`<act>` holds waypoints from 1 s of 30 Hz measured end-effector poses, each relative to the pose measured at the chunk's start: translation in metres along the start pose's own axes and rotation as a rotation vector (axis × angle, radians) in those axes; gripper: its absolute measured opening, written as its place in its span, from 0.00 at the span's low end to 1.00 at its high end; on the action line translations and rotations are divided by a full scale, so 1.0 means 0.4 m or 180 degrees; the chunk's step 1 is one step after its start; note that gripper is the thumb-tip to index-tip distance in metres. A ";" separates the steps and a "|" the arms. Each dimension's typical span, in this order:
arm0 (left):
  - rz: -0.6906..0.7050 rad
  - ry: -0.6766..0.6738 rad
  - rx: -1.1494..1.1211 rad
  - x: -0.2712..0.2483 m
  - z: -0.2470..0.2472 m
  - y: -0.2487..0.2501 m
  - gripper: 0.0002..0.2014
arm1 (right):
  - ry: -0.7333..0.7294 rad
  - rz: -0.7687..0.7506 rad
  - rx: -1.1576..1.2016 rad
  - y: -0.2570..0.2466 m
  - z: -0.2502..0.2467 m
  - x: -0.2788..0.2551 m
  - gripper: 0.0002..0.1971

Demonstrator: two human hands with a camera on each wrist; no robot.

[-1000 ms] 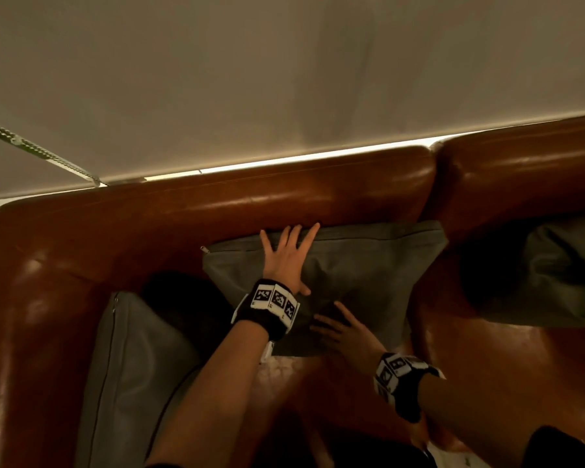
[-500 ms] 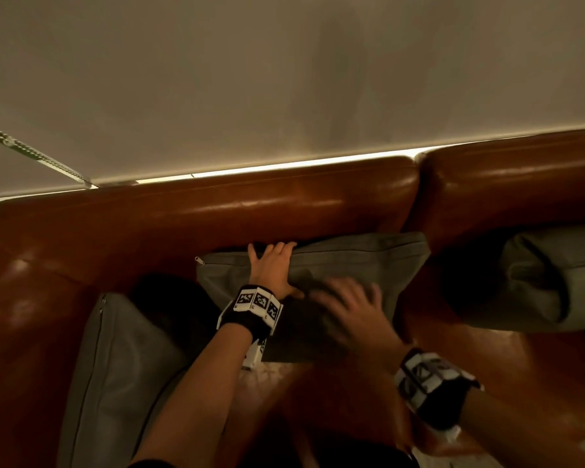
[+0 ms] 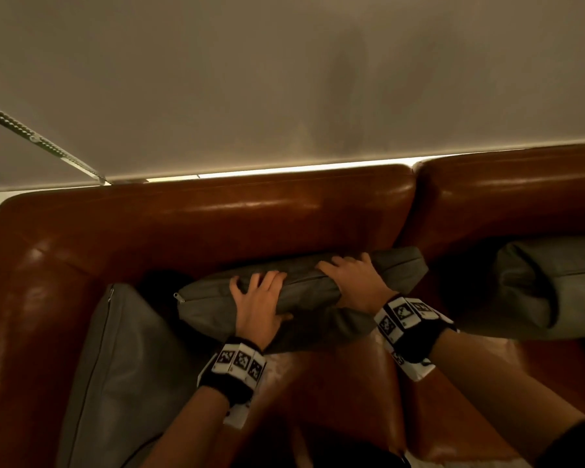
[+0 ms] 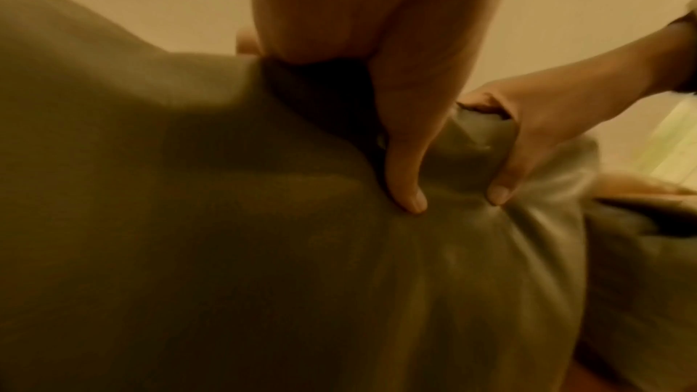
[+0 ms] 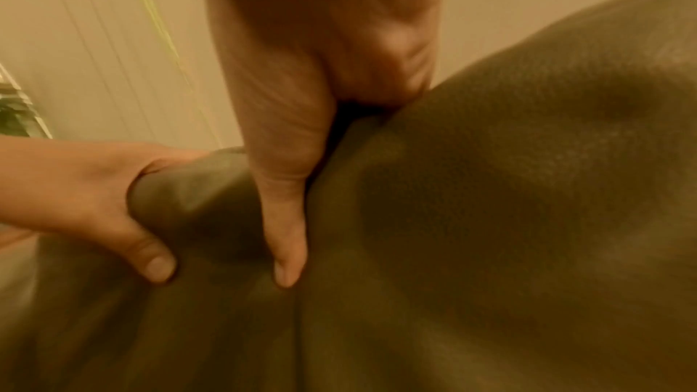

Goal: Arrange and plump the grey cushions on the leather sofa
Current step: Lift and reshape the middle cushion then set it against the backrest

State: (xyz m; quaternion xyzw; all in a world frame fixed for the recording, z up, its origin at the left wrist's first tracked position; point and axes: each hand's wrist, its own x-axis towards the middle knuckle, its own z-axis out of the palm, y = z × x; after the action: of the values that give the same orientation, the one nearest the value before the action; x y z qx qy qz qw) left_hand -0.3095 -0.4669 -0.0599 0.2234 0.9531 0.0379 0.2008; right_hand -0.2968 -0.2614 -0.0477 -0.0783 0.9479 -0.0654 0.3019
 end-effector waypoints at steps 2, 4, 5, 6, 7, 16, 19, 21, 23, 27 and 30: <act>-0.0140 -0.0391 -0.0006 0.010 0.009 -0.017 0.44 | -0.0204 0.0069 -0.0093 -0.029 0.018 0.011 0.47; -0.0216 -0.0385 -0.0103 0.011 0.010 -0.039 0.47 | -0.0223 0.0120 -0.0082 -0.017 0.023 0.008 0.55; -0.0293 -0.0259 -0.0202 0.002 0.006 -0.053 0.46 | -0.0132 0.0162 0.0016 0.004 0.023 -0.007 0.57; -0.0444 -0.0040 -0.0351 -0.013 0.000 -0.072 0.42 | 0.0028 0.0273 0.0166 0.032 0.023 -0.028 0.58; -0.0727 0.0247 -0.0520 -0.033 -0.005 -0.094 0.38 | 0.0311 0.0516 0.0338 0.058 0.024 -0.054 0.56; -0.2745 0.0705 -0.2927 -0.068 -0.034 -0.176 0.25 | 0.1551 0.2318 0.3000 0.186 0.069 -0.157 0.26; -0.2677 0.1146 -0.2990 -0.074 -0.043 -0.182 0.22 | 0.1998 0.2001 0.2726 0.157 0.054 -0.173 0.19; -0.2557 0.1218 -0.2939 -0.085 -0.051 -0.210 0.20 | 0.2174 0.2110 0.2872 0.174 0.050 -0.196 0.20; -0.2615 0.1003 -0.2888 -0.085 -0.051 -0.232 0.20 | 0.2072 0.2159 0.2960 0.185 0.064 -0.205 0.21; -0.2869 0.0370 -0.3015 -0.043 -0.044 -0.252 0.20 | 0.1707 0.2312 0.2977 0.185 0.090 -0.173 0.22; -0.2616 0.0326 -0.2749 -0.008 -0.039 -0.246 0.27 | 0.1635 0.2314 0.2931 0.199 0.094 -0.159 0.19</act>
State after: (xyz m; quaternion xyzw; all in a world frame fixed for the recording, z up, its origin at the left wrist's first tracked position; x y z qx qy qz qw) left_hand -0.3536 -0.5563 -0.0605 -0.2675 0.8682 0.3519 0.2254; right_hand -0.2323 -0.1745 -0.0562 0.4041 0.8309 -0.3761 0.0707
